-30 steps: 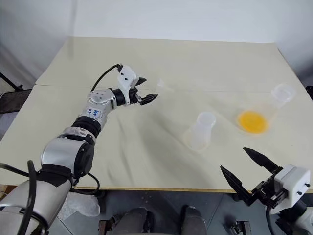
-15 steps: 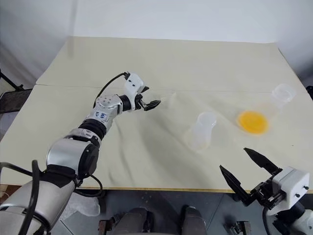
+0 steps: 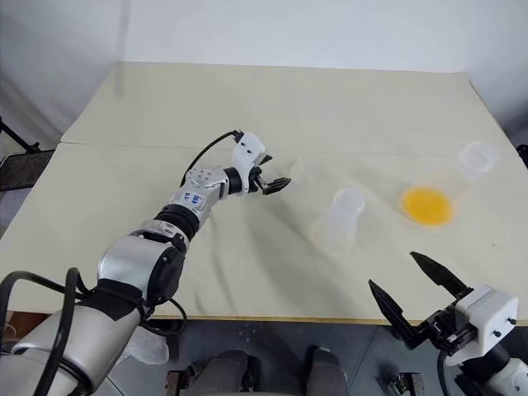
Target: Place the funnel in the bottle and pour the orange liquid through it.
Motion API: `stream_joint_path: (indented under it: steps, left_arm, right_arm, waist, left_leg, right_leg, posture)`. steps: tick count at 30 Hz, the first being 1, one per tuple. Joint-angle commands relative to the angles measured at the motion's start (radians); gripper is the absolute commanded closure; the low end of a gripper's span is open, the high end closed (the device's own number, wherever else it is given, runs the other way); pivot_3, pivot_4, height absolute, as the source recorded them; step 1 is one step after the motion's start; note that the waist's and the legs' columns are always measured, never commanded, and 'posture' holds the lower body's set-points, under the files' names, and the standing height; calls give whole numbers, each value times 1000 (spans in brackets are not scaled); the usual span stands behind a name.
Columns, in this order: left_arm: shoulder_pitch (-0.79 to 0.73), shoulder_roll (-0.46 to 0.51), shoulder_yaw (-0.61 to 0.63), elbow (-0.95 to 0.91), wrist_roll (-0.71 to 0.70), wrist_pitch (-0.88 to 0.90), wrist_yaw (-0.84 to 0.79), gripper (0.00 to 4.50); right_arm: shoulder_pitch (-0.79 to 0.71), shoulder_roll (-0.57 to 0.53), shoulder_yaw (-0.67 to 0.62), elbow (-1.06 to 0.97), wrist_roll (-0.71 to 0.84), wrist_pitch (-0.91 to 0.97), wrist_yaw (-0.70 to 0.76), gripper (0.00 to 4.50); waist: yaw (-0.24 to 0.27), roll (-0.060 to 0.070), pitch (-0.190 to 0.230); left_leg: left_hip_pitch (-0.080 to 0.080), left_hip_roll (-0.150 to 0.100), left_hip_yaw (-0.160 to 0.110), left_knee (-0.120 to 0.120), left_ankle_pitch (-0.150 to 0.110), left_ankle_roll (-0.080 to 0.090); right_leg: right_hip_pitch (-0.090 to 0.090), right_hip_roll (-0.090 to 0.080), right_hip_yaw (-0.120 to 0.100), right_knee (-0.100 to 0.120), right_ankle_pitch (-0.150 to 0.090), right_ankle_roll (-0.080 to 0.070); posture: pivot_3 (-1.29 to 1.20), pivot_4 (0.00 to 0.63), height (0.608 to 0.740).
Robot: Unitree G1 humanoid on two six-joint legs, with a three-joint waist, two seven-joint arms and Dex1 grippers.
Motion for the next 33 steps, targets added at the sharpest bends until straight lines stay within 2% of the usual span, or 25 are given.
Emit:
stream_joint_path:
  steps: [1, 12, 21, 25, 33]
  left_arm:
    - [-36, -10, 11, 1, 8, 1, 34, 65]
    - [-55, -61, 19, 6, 12, 16, 55, 65]
    - [-58, -89, 23, 14, 28, 71, 187, 65]
    - [-61, -107, 28, 14, 25, 79, 182, 951]
    - [-69, -122, 52, 18, 31, 115, 224, 3460]
  right_arm:
    - [21, 13, -12, -50, 3, -25, -12, 0]
    - [39, 23, -15, -68, -3, -26, -29, 0]
    - [45, 25, -20, -69, -4, -30, -33, 0]
    - [38, 19, -19, -69, -4, -28, -39, 0]
    - [43, 21, -27, -67, -4, -35, -39, 0]
  waist:
    - [1, 0, 0]
    - [2, 0, 0]
    - [3, 0, 0]
    - [3, 0, 0]
    - [2, 0, 0]
  left_leg:
    - [0, 0, 0, 0, 0, 0]
    - [0, 0, 0, 0, 0, 0]
    - [0, 0, 0, 0, 0, 0]
    - [0, 0, 0, 0, 0, 0]
    - [0, 1, 0, 0, 0, 0]
  right_leg:
    - [0, 0, 0, 0, 0, 0]
    - [0, 0, 0, 0, 0, 0]
    - [0, 0, 0, 0, 0, 0]
    - [0, 0, 0, 0, 0, 0]
    - [0, 0, 0, -1, 0, 0]
  posture:
    - [0, 150, 740]
    - [0, 150, 740]
    - [0, 150, 740]
    - [0, 150, 740]
    - [0, 150, 740]
